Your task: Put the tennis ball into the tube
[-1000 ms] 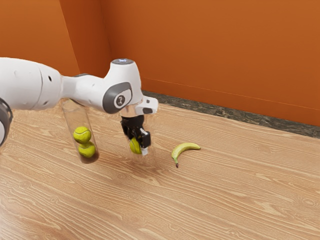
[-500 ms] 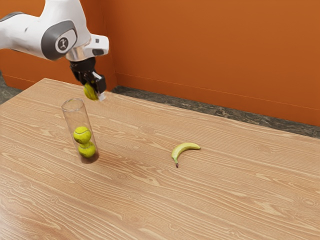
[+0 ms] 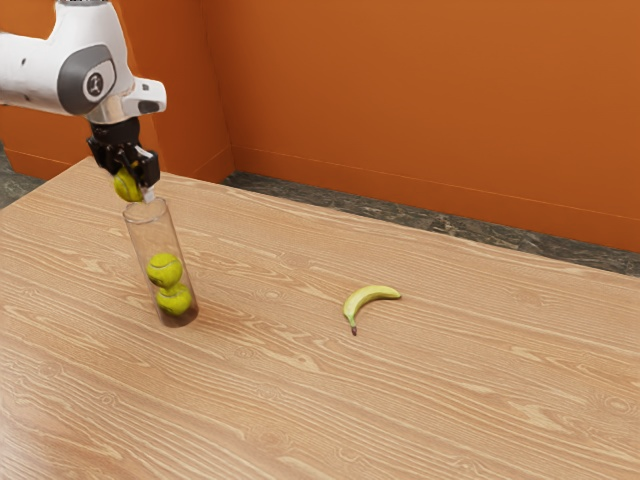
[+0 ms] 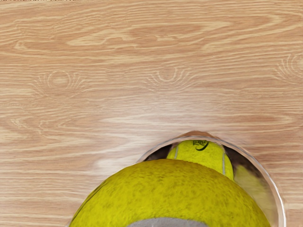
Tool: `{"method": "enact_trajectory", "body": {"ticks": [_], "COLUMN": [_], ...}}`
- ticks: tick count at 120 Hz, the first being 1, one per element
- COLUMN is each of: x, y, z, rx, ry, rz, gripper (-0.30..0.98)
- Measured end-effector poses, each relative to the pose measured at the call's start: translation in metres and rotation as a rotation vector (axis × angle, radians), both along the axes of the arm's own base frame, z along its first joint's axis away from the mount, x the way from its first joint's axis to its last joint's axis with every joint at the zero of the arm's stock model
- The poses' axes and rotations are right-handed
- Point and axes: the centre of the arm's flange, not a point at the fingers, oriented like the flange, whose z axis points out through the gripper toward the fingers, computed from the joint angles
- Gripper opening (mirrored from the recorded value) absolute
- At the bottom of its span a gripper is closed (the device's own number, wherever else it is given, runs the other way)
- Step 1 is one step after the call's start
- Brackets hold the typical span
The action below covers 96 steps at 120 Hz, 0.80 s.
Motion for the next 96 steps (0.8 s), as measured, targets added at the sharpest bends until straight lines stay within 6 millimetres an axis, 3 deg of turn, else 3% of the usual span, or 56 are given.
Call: {"method": "enact_trajectory", "body": {"ticks": [11,35,50,60,81,96], "x": [0.005,0.012,0.013,0.009,0.009,0.001], "y": [-0.01,-0.007,-0.012,-0.047,-0.128,-0.16], "z": [-0.004,-0.006,0.004,0.029,0.054,0.077], "rx": [-0.002,-0.01,-0.012,-0.018,-0.024,-0.021], "ry": [0.011,0.017,0.006,-0.008,-0.013,-0.031], "rz": [-0.025,-0.047,-0.073,-0.141,-0.298,-0.362], "gripper": [0.26,0.52,0.59,0.62,0.66,0.67]}}
